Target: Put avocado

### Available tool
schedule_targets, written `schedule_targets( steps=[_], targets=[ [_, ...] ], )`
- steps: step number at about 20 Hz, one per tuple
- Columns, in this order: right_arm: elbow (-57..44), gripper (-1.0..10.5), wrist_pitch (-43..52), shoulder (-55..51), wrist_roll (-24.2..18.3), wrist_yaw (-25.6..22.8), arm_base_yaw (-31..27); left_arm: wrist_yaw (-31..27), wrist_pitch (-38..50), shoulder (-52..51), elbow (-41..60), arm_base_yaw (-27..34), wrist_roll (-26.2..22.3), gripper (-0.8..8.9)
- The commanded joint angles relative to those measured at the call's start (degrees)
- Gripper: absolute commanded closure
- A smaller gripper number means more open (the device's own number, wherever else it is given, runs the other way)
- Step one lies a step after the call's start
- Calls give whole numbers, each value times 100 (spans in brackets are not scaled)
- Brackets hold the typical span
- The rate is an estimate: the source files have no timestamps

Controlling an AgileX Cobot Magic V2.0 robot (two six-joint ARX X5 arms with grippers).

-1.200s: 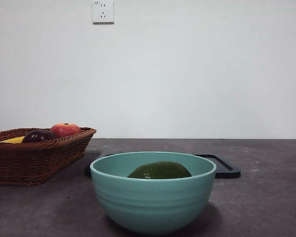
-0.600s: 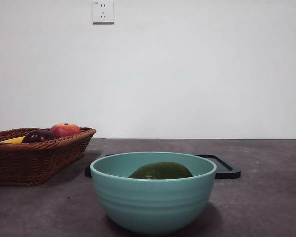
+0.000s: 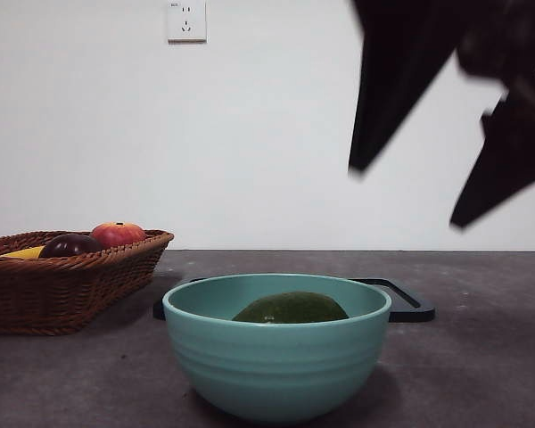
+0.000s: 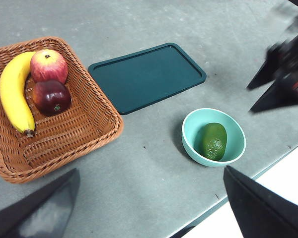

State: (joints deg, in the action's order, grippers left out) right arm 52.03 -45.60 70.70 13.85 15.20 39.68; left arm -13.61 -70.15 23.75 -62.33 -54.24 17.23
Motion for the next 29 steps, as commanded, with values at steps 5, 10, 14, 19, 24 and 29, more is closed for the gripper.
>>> schedule_targets(
  steps=[5,10,14,19,24,29],
  targets=[
    [92,403,271,1217,76,-219,313,-7,50,11,-50,-48,-136,346],
    [92,410,420,1585,210,-431,332,-9,50,11,-50,-48,-160,346],
    [92,542,581,1620,273,-503,337,-9,50,11,-50,-48,-179,346],
    [92,775,885,1622,546,-450,337,-9,57,11,-50,-48,-181,346],
    [92,884,1099,1777,811,-396,337,-9,68,11,-50,-48,-181,346],
    [109,940,1209,2009,1019,-337,428,-9,63,11,-50,-48,-179,346]
  ],
)
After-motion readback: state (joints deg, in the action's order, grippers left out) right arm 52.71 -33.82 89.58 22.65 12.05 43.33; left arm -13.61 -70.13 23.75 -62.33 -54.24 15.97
